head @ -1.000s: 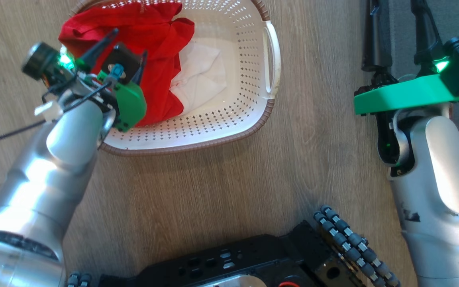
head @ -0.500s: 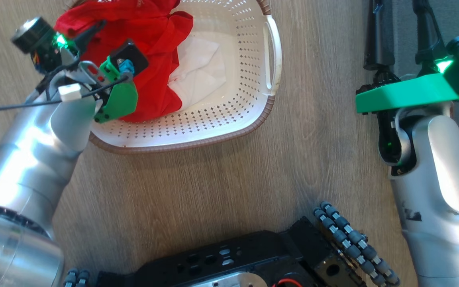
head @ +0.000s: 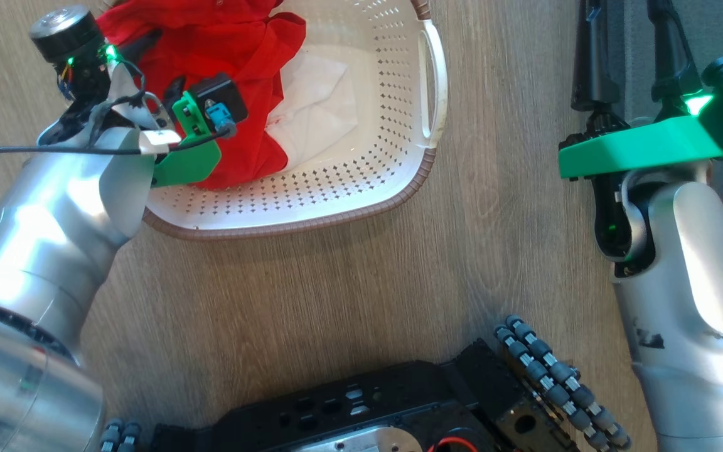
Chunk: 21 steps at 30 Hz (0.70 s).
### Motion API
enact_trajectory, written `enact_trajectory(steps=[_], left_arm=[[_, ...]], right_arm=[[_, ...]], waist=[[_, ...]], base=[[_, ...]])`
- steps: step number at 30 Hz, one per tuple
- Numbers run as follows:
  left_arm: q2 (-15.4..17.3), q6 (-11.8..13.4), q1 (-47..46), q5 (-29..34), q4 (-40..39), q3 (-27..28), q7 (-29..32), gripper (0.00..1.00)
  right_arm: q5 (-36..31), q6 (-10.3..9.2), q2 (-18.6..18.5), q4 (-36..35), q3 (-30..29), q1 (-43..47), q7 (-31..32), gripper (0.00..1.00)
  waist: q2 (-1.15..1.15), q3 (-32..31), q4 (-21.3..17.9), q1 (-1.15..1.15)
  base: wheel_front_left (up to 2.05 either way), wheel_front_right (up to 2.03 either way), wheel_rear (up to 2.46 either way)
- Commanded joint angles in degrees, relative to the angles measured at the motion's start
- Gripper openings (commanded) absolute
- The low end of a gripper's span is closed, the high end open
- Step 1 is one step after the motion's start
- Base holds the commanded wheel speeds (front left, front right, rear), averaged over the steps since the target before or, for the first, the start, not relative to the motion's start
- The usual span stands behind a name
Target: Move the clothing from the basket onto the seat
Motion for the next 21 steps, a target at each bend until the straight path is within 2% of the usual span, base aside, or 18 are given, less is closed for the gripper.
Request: enact_trajectory(steps=[1, 6, 7, 8, 9, 10, 11, 12, 21], left_arm=[[0.82, 0.43, -1.39, 0.4, -0.37, 0.1, 0.32, 1.0], [1.14, 0.74, -1.9, -0.49, -0.03, 0.13, 0.62, 1.0], [1.28, 0.9, -1.92, -0.65, 0.03, 0.13, 0.61, 0.8], [1.28, 0.9, -1.92, -0.65, 0.03, 0.13, 0.61, 0.8], [1.41, 1.06, -1.91, -0.88, 0.09, 0.19, 0.57, 0.5], [1.55, 1.18, -1.92, -1.01, 0.15, 0.15, 0.56, 0.37], [1.7, 1.29, -1.93, -1.1, 0.21, 0.08, 0.71, 0.11], [1.85, 1.32, -1.92, -1.16, 0.28, -0.04, 0.91, 0.0], [1.54, 1.28, -0.81, -4.88, 0.56, 1.68, -0.93, 0.0]], right_arm=[[0.66, 0.4, 0.57, -1.6, 0.92, 1.73, -0.28, 1.0], [0.83, 0.4, 0.57, -1.69, 1.13, 1.89, -0.28, 1.0], [0.87, 0.4, 0.57, -1.69, 1.15, 1.91, -0.28, 1.0], [0.87, 0.4, 0.57, -1.69, 1.15, 1.91, -0.28, 1.0], [0.93, 0.4, 0.57, -1.68, 1.13, 1.92, -0.28, 1.0], [0.99, 0.4, 0.57, -1.67, 1.1, 1.93, -0.28, 1.0], [1.03, 0.4, 0.57, -1.65, 1.1, 1.95, -0.28, 1.0], [1.07, 0.4, 0.57, -1.62, 1.15, 1.95, -0.28, 1.0], [0.83, 0.4, 0.57, -1.41, 1.02, 1.94, -0.28, 1.0]], waist=[[0.0, 0.02, 0.01, 0.0], [0.0, 0.06, 0.05, 0.0], [0.0, 0.04, 0.07, 0.0], [0.0, 0.04, 0.07, 0.0], [0.0, 0.01, 0.11, 0.0], [0.0, -0.03, 0.15, 0.0], [0.0, -0.09, 0.18, 0.0], [0.0, -0.15, 0.21, 0.0], [0.0, -1.8, 0.96, 0.0]], base=[[0.0, 0.0, 0.0], [0.0, 0.0, 0.0], [0.0, 0.0, 0.0], [0.0, 0.0, 0.0], [0.0, 0.0, 0.0], [0.0, 0.0, 0.0], [0.0, 0.0, 0.0], [0.0, 0.0, 0.0], [0.0, 0.0, 0.0]])
